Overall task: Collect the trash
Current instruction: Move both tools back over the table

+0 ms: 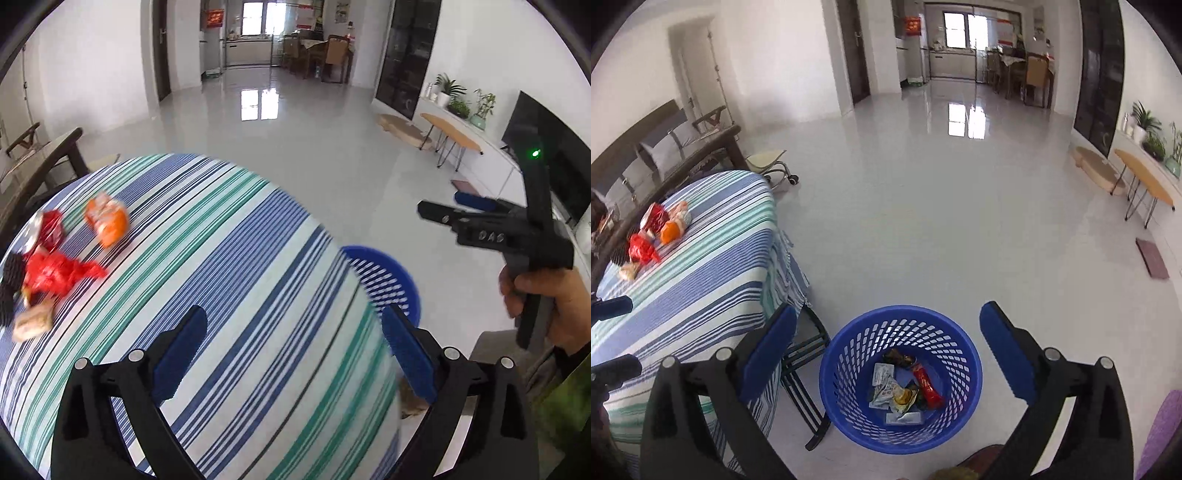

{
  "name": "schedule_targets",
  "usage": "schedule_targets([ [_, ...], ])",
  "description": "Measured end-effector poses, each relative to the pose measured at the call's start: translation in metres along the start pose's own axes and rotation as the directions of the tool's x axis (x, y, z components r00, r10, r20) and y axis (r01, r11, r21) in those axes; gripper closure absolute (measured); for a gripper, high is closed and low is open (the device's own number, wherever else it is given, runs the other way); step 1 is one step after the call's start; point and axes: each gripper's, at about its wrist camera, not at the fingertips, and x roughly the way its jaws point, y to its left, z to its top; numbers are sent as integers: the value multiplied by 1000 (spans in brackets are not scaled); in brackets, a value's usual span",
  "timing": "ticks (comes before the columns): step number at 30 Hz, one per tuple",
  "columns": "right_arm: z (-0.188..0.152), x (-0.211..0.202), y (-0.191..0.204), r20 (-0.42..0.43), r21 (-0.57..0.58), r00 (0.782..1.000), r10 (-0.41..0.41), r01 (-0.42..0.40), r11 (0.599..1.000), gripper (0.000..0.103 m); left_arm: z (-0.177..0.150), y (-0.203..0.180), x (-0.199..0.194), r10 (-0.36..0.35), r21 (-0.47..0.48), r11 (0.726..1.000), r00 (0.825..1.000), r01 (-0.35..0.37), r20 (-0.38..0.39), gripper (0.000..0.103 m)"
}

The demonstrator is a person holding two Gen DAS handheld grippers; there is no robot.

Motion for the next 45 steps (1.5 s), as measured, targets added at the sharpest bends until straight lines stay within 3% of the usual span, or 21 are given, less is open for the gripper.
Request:
schedule_targets([
  [5,-18,-6,86,-21,-132,994,103,-105,986,6,-52,69,-23,124,-84,988,991,-127,-42,9],
  [10,-27,-7,173,-98,-243,974,203,-221,944,6,-78,130,-43,262,-137,953,962,-270,-75,9],
  [17,-15,22,246,-191,-317,957,217,-270,909,6,-98,186,-49,331,-215,915,940,-342,-89,7],
  [26,-12,52,247,-215,-321,970,117,-183,929,6,-115,202,-49,285,-284,911,955,-298,-85,5],
  [39,-10,60,242,-213,-277,965,151,-208,938,5,-115,201,-51,288,-288,909,954,-301,-87,4],
  [43,-11,60,242,-213,-278,965,151,-208,938,5,-111,208,-57,253,-291,916,961,-276,-115,4],
  [45,-11,60,242,-213,-278,965,151,-208,938,5,-100,220,-71,242,-329,908,966,-259,-94,4],
])
